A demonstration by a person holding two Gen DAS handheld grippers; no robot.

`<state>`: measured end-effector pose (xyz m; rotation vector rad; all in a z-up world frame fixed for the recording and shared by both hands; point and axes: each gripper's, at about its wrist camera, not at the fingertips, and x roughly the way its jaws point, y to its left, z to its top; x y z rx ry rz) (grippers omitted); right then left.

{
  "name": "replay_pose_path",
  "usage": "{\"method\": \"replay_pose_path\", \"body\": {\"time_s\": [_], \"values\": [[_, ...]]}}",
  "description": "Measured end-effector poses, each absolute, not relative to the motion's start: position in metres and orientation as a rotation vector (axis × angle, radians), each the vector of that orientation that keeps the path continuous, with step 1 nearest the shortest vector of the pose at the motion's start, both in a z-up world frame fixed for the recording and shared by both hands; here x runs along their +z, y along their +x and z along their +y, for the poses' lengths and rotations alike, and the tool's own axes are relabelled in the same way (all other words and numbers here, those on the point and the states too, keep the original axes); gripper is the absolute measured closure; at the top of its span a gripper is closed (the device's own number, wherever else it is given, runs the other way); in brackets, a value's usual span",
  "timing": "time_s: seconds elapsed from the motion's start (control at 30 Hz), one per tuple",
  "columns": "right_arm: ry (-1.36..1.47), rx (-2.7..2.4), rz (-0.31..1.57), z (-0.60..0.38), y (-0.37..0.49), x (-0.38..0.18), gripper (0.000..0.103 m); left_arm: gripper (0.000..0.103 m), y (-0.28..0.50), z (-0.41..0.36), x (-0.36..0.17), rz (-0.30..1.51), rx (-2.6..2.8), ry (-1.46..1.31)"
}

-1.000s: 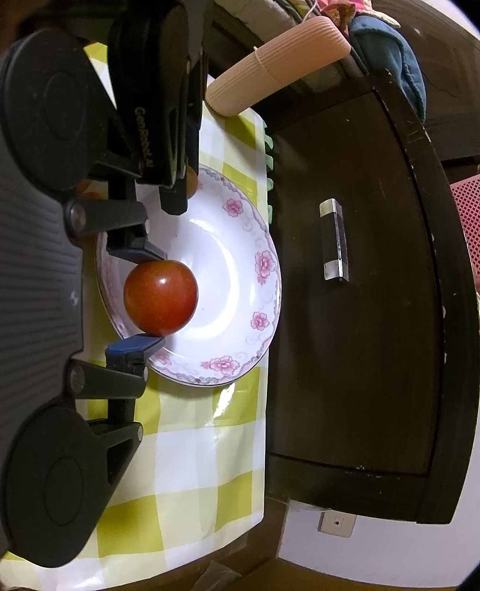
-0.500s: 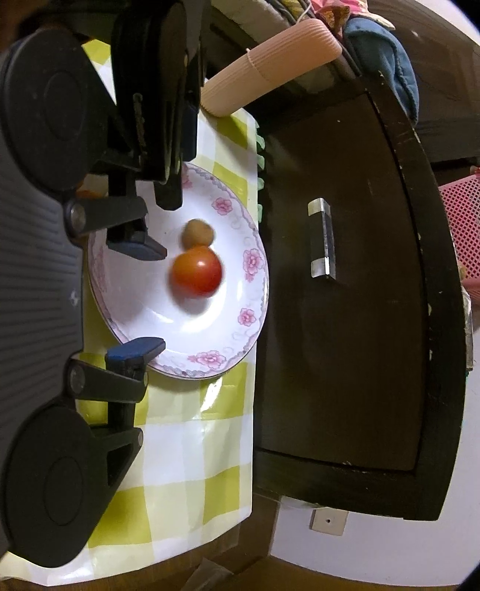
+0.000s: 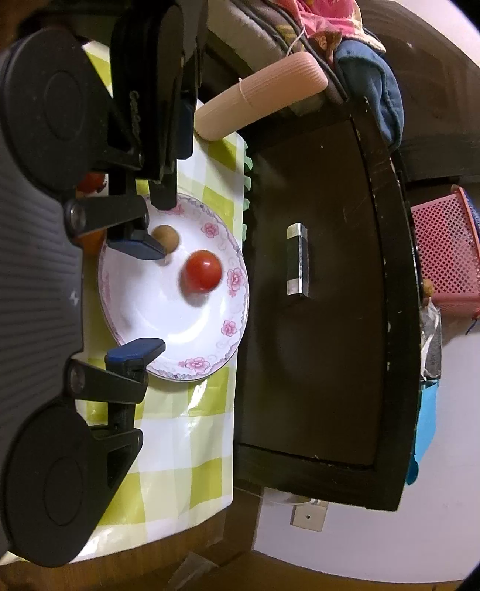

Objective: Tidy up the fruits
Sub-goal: 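Open the right gripper over the bowl while the left gripper releases the kiwi, then withdraw both open grippers from the bowl back toward the fruit cluster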

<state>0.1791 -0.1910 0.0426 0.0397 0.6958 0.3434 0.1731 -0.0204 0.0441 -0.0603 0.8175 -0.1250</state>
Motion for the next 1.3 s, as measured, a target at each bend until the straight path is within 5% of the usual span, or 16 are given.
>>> {"method": "replay_pose_path", "body": {"time_s": [1.3], "values": [[0.021,0.332,0.836,-0.208,0.115,0.016,0.057,0.040,0.103,-0.020,0.006,0.950,-0.136,-0.037]]}}
